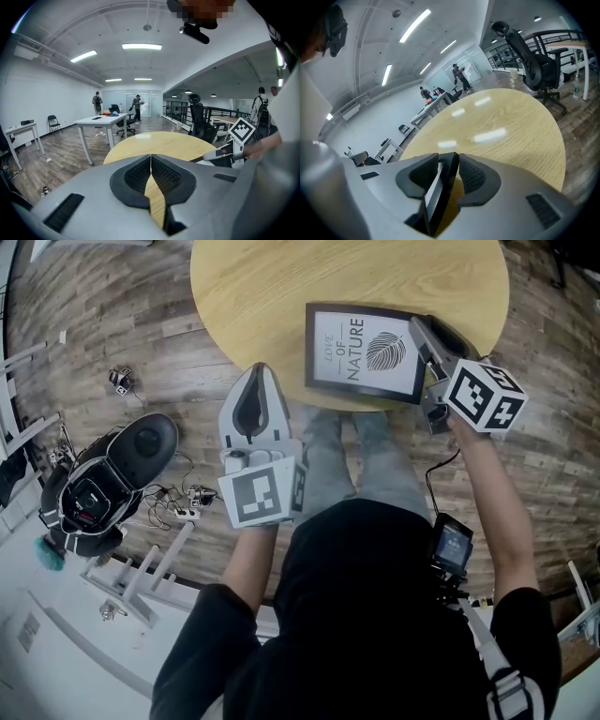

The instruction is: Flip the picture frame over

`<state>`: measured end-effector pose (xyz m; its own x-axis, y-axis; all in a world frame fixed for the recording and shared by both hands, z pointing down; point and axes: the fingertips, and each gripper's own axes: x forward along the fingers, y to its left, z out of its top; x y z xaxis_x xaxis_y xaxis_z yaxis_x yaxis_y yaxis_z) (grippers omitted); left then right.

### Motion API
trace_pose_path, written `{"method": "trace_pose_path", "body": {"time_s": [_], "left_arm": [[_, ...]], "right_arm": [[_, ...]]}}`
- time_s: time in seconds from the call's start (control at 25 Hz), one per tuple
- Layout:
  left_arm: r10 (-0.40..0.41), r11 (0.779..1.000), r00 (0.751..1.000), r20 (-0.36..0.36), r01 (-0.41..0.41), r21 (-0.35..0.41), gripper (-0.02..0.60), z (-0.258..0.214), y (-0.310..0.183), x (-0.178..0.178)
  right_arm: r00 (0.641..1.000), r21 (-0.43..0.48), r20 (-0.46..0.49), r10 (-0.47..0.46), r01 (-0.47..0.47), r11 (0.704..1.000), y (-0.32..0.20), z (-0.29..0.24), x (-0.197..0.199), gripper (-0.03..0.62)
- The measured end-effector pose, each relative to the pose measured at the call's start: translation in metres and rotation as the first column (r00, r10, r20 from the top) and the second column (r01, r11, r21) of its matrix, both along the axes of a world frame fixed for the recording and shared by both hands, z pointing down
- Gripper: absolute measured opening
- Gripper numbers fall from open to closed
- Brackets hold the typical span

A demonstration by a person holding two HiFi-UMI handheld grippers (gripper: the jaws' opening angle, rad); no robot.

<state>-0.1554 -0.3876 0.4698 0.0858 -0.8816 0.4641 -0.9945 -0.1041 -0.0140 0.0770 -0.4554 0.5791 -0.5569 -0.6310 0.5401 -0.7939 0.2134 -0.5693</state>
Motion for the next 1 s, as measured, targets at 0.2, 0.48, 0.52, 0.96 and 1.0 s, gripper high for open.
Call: {"method": "trace_pose_path", "body": {"time_s": [0.2, 0.48, 0.52, 0.96, 1.0], "left_arm": [[0.031, 0.999, 0.999, -0.013, -0.031, 0.028, 0.023, -0.001, -0.003, 0.002], [0.031, 0.999, 0.999, -0.015, -0.031, 0.03, 0.023, -0.002, -0.004, 0.003], [0.032, 0.999, 0.999, -0.016, -0.031, 0.029, 0.023, -0.003, -0.005, 0.004], [0.057, 0.998, 0.998, -0.019, -0.056, 0.024, 0.023, 0.008, -0.002, 0.014], [0.065, 0.997, 0.998, -0.016, -0.065, 0.029, 0.023, 0.009, -0.002, 0.016]], "right_arm": [[0.998, -0.011, -0.058, -0.014, 0.014, 1.0, -0.002, 0.003, -0.001, 0.147], [0.982, -0.006, -0.182, -0.048, 0.048, 0.999, 0.001, 0.013, 0.001, 0.152], [0.976, -0.002, -0.209, -0.059, 0.06, 0.998, 0.001, 0.014, 0.001, 0.152], [0.713, 0.076, -0.654, -0.252, 0.394, 0.916, 0.005, 0.02, -0.01, 0.147], [0.654, 0.076, -0.708, -0.266, 0.444, 0.893, 0.005, 0.021, -0.014, 0.146]]}}
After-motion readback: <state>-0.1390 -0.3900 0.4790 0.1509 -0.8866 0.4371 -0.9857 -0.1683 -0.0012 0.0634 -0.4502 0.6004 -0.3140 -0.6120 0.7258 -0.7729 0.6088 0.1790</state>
